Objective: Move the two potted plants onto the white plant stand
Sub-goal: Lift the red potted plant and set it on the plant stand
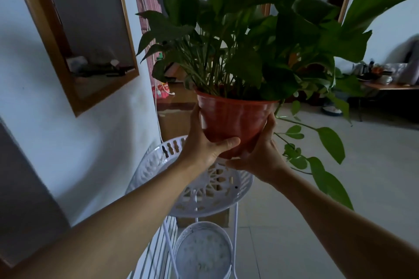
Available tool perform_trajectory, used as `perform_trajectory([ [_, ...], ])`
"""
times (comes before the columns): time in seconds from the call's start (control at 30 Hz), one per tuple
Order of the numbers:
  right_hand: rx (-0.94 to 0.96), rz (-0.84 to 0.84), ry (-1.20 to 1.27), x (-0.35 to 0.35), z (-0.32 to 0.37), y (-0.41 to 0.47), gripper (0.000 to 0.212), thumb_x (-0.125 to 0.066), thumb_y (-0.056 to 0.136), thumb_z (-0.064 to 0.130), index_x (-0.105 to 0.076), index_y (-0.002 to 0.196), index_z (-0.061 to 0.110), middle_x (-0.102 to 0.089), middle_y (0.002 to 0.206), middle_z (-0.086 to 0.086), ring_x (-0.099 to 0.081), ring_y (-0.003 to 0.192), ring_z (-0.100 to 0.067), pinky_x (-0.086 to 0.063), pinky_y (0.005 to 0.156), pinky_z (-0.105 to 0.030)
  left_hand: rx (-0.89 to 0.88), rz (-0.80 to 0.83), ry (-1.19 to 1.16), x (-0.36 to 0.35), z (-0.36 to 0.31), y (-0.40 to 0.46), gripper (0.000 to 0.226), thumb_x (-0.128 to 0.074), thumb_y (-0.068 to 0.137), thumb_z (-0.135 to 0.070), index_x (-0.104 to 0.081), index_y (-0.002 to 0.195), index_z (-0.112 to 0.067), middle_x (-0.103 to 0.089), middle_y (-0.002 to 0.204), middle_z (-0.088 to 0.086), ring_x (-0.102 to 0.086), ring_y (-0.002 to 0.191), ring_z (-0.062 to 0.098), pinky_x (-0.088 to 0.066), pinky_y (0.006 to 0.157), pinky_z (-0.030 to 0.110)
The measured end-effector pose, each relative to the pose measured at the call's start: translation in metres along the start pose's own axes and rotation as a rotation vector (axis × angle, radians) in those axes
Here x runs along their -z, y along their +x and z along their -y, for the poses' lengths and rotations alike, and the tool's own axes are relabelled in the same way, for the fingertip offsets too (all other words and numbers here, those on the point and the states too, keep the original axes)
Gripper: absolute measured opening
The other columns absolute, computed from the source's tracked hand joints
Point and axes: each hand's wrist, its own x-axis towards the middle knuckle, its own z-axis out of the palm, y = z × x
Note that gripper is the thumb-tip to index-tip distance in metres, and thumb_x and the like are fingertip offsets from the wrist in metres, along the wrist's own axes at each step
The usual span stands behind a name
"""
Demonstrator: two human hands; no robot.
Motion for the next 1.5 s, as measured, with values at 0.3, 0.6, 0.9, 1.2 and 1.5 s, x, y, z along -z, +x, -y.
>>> perform_trajectory([
  [0.3, 0.015, -0.005, 0.039, -0.051, -0.048, -0.015, 0.153, -0.08, 0.033, 0.048, 0.021, 0.143, 0.013, -0.028, 0.146, -0.014, -0.034, 0.135, -0.028, -0.042, 0.105, -0.046, 0.007, -0.001, 0.084, 0.005, 0.075, -0.008, 0.115, -0.086, 0.059, -0.026, -0.01, 0.145, -0.026, -0.046, 0.143, 0.005, -0.049, 0.129, 0.025, -0.042, 0.107, 0.044],
  [0.6, 0.045, 0.026, 0.013, -0.078, -0.076, -0.012, 0.151, -0.08, 0.033, 0.049, 0.024, 0.14, 0.026, -0.031, 0.144, -0.007, -0.039, 0.13, -0.022, -0.042, 0.105, -0.039, -0.05, -0.049, 0.1, 0.013, 0.117, 0.0, 0.115, -0.085, 0.048, -0.039, -0.021, 0.142, -0.021, -0.053, 0.13, -0.006, -0.053, 0.125, 0.019, -0.044, 0.105, 0.045],
  [0.9, 0.109, 0.069, -0.107, -0.09, -0.082, 0.003, 0.156, -0.092, 0.043, 0.034, 0.026, 0.142, 0.012, -0.022, 0.138, 0.001, -0.022, 0.119, -0.004, -0.024, 0.096, -0.015, -0.046, -0.015, 0.138, 0.025, 0.13, 0.003, 0.092, -0.081, 0.052, -0.041, -0.043, 0.131, -0.016, -0.061, 0.128, 0.003, -0.056, 0.121, 0.023, -0.042, 0.106, 0.045],
  [1.2, -0.148, 0.242, -0.01, -0.102, -0.083, 0.023, 0.135, -0.082, 0.067, 0.017, 0.03, 0.143, 0.016, -0.03, 0.118, 0.003, -0.036, 0.107, -0.009, -0.033, 0.093, -0.023, -0.017, 0.013, 0.176, 0.037, 0.144, 0.008, 0.057, -0.082, 0.068, -0.023, -0.038, 0.1, -0.042, -0.058, 0.114, -0.008, -0.053, 0.119, 0.02, -0.043, 0.106, 0.044],
  [1.5, -0.085, 0.368, -0.171, -0.091, -0.063, 0.005, 0.114, -0.072, 0.079, 0.017, 0.021, 0.144, 0.005, -0.05, 0.116, -0.009, -0.049, 0.096, -0.014, -0.046, 0.071, -0.016, 0.011, 0.058, 0.175, 0.046, 0.159, 0.014, 0.076, -0.08, 0.07, -0.02, -0.028, 0.124, -0.033, -0.049, 0.121, -0.009, -0.046, 0.123, 0.016, -0.04, 0.108, 0.044],
])
